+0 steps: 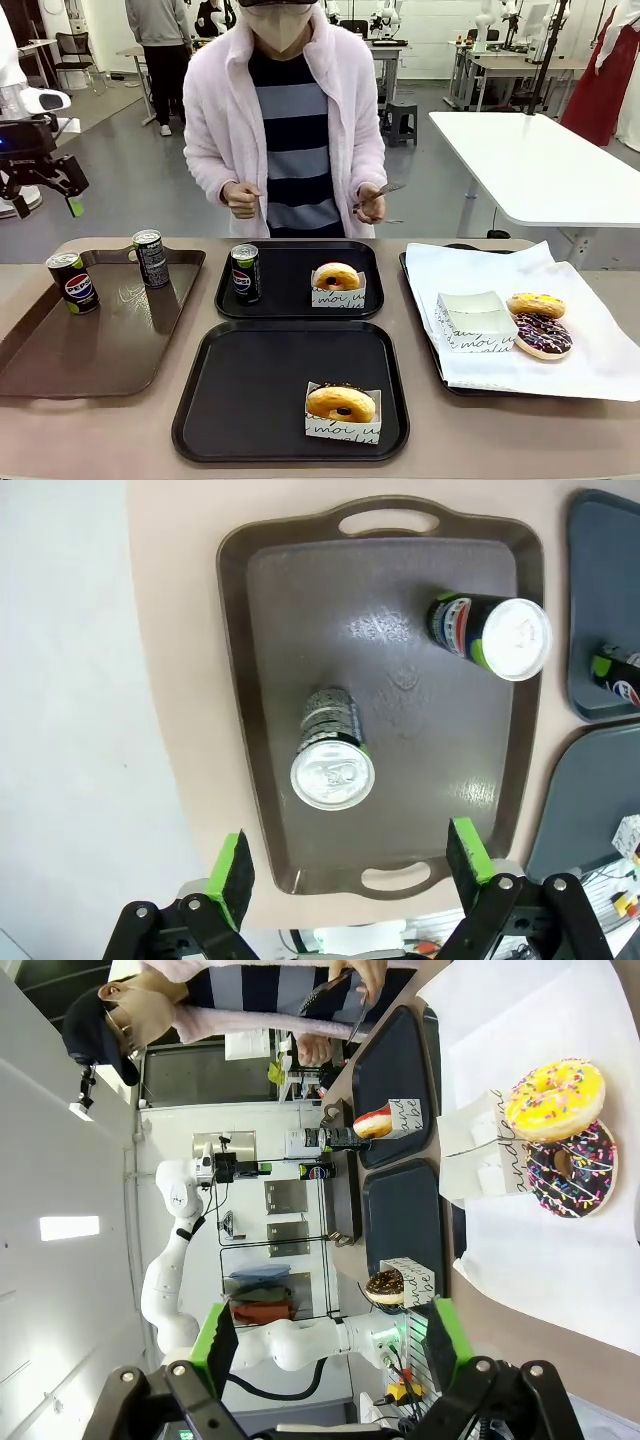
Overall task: Set up donuts and drinks on trays.
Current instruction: Pick up one Pepsi coke from the Handle tray and place it on the Flat Tray without a Pepsi coke.
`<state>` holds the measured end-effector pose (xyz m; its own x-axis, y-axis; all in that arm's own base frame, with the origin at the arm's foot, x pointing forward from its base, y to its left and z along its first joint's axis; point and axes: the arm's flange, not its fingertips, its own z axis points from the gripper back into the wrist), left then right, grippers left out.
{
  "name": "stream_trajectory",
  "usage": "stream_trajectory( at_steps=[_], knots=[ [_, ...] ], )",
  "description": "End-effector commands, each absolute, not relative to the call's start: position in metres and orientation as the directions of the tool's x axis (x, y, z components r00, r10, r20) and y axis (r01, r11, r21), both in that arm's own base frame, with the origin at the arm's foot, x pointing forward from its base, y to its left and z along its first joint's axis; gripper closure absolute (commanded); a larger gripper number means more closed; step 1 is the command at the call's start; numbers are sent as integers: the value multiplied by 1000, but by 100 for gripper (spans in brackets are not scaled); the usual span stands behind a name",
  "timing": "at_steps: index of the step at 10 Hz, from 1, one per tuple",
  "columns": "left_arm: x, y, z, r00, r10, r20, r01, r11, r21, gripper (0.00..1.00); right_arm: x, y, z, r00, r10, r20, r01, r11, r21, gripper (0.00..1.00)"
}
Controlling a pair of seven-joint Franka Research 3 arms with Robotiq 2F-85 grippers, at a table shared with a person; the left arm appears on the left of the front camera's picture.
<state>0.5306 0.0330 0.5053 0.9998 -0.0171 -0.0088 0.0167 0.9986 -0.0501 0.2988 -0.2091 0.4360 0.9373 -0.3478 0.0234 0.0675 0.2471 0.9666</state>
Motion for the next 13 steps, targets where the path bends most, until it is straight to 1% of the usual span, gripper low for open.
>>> stream_trajectory(
  at_steps=[1,6,7,10,13],
  knots=[
    [532,42,501,1000,7,-13,-8,998,-56,0,301,-209,437,935,-352,41,46,234,971,0],
    [531,42,501,1000,1,-17,-2,999,-52,0,301,-209,437,935,-352,41,46,234,971,0],
    [520,51,486,998,-56,16,57,997,-54,0,301,-209,437,935,-352,41,46,234,971,0],
    [505,65,444,987,-63,145,72,996,-61,0,301,-209,437,935,-352,41,46,234,971,0],
    [495,56,420,984,-76,162,89,994,-71,0,301,-209,437,935,-352,41,46,234,971,0]
  ],
)
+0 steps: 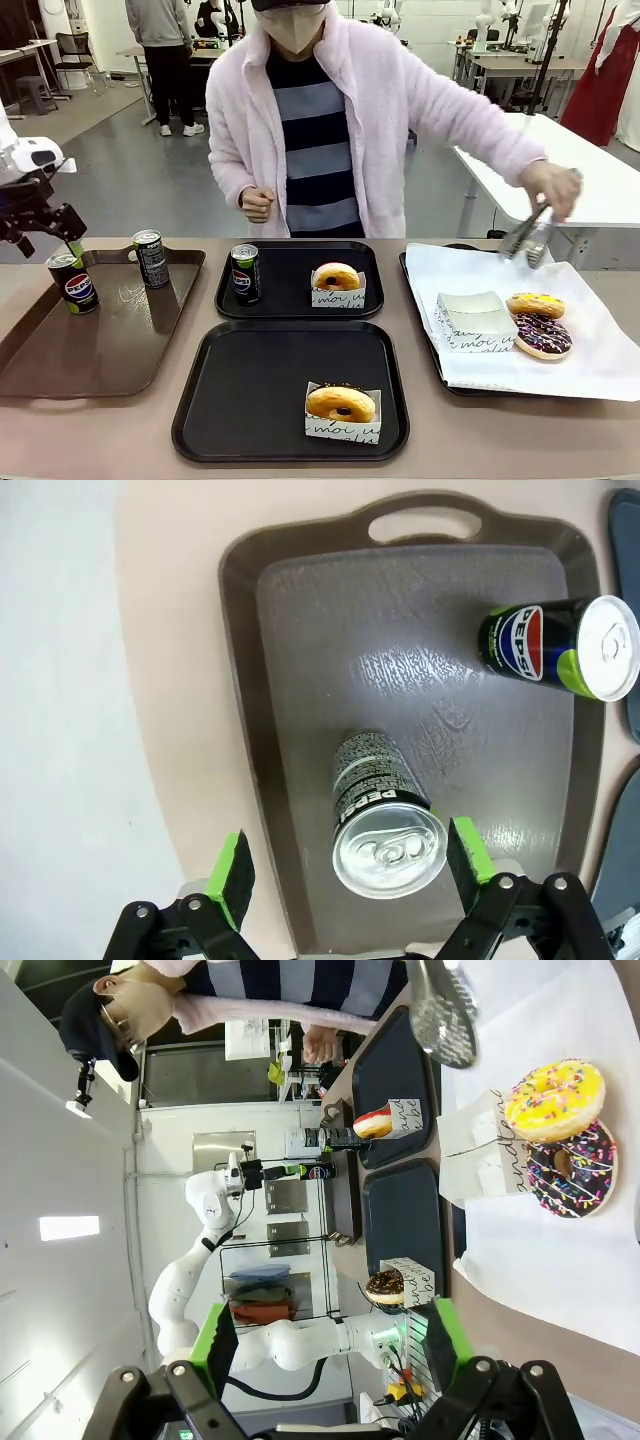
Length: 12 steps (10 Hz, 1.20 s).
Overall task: Set up donuts and drinks on trays.
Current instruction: Pick up one Pepsi coke from the Handle tray and place it on the Flat Tray without a Pepsi coke.
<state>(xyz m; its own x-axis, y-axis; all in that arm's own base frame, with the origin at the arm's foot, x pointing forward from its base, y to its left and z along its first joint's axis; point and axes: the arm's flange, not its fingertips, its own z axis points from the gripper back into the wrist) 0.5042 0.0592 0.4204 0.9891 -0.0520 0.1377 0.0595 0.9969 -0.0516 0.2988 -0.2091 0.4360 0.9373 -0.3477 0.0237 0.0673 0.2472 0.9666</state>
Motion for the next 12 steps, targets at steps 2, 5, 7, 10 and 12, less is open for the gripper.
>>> stream_trajectory(
  at_steps=[2,5,7,10,12],
  knots=[
    [493,43,412,981,-82,177,94,994,-58,0,301,-209,437,935,-352,41,46,234,971,0],
    [495,36,400,984,-81,160,87,996,-31,0,301,-209,437,935,-352,41,46,234,971,0],
    [503,35,393,988,-61,143,65,997,-28,0,301,-209,437,935,-352,41,46,234,971,0],
    [509,36,389,994,-45,103,48,999,-22,0,301,-209,437,935,-352,41,46,234,971,0],
    [509,36,389,994,-51,96,54,998,-26,55,301,-209,437,935,-352,41,46,234,971,0]
  ],
)
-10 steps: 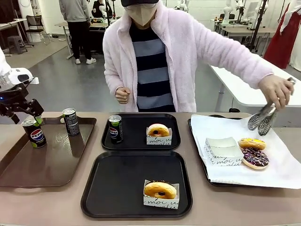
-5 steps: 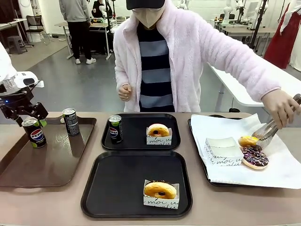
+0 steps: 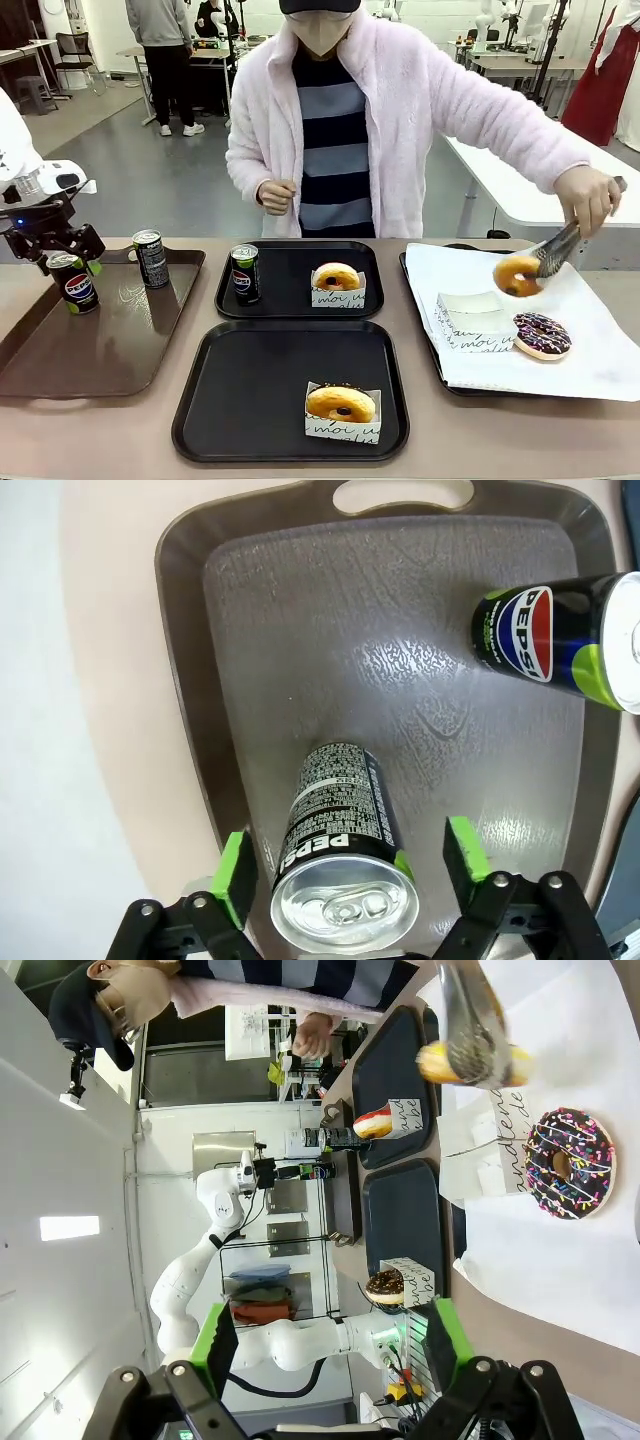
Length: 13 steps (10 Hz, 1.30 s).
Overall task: Set up donuts and drinks on trays.
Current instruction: Pick up one Pepsi coke from the Handle tray and place it on the Flat Tray without a Pepsi coke.
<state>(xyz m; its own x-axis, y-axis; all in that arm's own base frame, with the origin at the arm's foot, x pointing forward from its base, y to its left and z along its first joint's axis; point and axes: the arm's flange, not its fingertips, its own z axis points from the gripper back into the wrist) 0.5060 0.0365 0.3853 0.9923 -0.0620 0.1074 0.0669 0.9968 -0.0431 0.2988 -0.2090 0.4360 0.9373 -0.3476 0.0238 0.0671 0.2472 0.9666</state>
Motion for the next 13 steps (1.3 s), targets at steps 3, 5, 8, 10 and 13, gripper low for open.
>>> stream_trajectory(
  at_steps=[3,5,8,10,13],
  knots=[
    [509,37,391,995,-47,87,47,999,-9,61,301,-209,437,935,-352,41,46,234,971,0],
    [509,38,392,996,-43,81,44,999,-7,100,301,-209,437,935,-352,41,46,234,971,0],
    [499,37,425,997,-34,67,37,998,-43,100,301,-209,437,935,-352,41,46,234,971,0],
    [455,34,482,998,-66,14,67,997,-33,100,301,-209,437,935,-352,41,46,234,971,0],
    [391,39,530,992,-115,59,120,989,-91,100,301,-209,437,935,-352,41,46,234,971,0]
  ],
)
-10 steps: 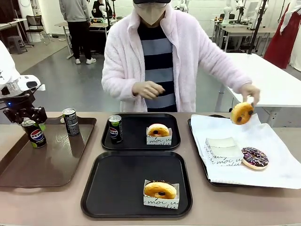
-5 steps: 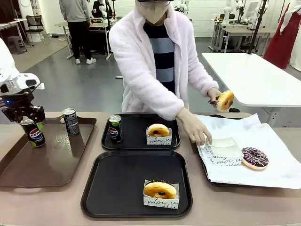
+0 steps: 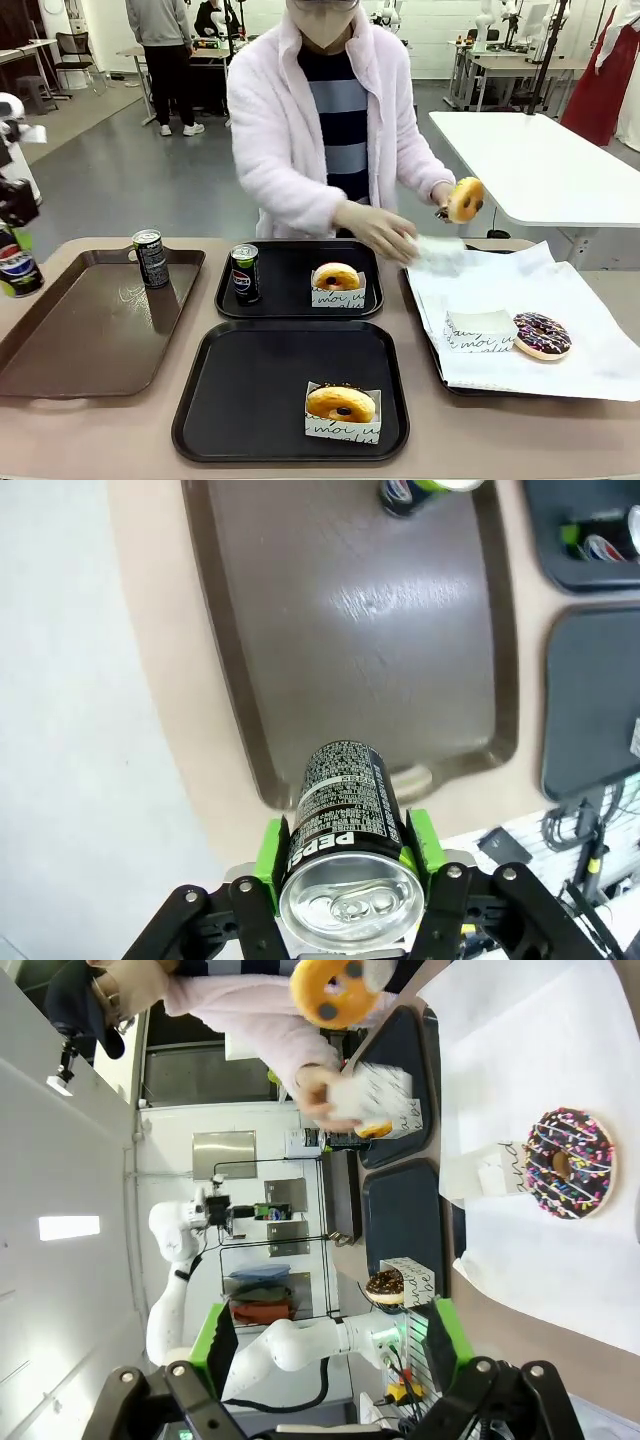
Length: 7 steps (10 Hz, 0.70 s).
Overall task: Set up donuts and drinks on trays.
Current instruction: Pick up one Pepsi coke from the Handle tray and place it on the Flat Tray without a Pepsi coke.
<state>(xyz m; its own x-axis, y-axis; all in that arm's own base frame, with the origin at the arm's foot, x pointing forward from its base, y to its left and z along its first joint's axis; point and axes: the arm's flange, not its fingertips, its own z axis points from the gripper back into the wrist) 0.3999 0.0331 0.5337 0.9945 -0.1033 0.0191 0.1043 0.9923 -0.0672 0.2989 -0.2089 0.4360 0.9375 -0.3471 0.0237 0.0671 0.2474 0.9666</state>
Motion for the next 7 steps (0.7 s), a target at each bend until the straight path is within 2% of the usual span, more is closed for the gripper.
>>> stream_trajectory(
  at_steps=[1,2,6,7],
  knots=[
    [394,44,531,995,-84,45,89,989,-121,100,301,-209,437,935,-352,41,46,234,971,0],
    [400,33,534,994,-103,19,104,992,-67,100,301,-209,437,935,-352,41,46,234,971,0],
    [400,33,534,994,-103,19,104,992,-67,100,301,-209,437,935,-352,41,46,234,971,0],
    [397,34,529,995,-100,5,100,991,-83,42,301,-209,437,935,-352,41,46,234,971,0]
  ],
)
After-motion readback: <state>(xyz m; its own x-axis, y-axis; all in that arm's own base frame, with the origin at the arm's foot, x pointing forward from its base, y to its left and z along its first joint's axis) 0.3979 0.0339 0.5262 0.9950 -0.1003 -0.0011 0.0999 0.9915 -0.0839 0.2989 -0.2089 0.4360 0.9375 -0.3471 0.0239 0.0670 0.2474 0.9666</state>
